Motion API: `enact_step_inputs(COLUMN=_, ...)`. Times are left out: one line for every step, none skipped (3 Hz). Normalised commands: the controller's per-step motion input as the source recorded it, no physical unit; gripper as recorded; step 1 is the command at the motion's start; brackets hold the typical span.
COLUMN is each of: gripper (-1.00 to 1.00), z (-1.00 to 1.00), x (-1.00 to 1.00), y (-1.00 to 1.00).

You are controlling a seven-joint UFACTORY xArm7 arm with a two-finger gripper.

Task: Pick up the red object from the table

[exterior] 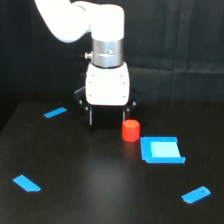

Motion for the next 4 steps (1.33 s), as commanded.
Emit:
enact_step_inputs(gripper=0.90, z=0.00, x=0.44, y=-0.49)
enact_step_inputs(gripper=1.00, z=0.01, x=0.68, y=-0.57)
enact_step_inputs(gripper=0.96, z=0.29, x=0.41, y=-0.61)
enact_step_inputs(gripper=1.00, z=0.14, x=0.46, y=-0.79)
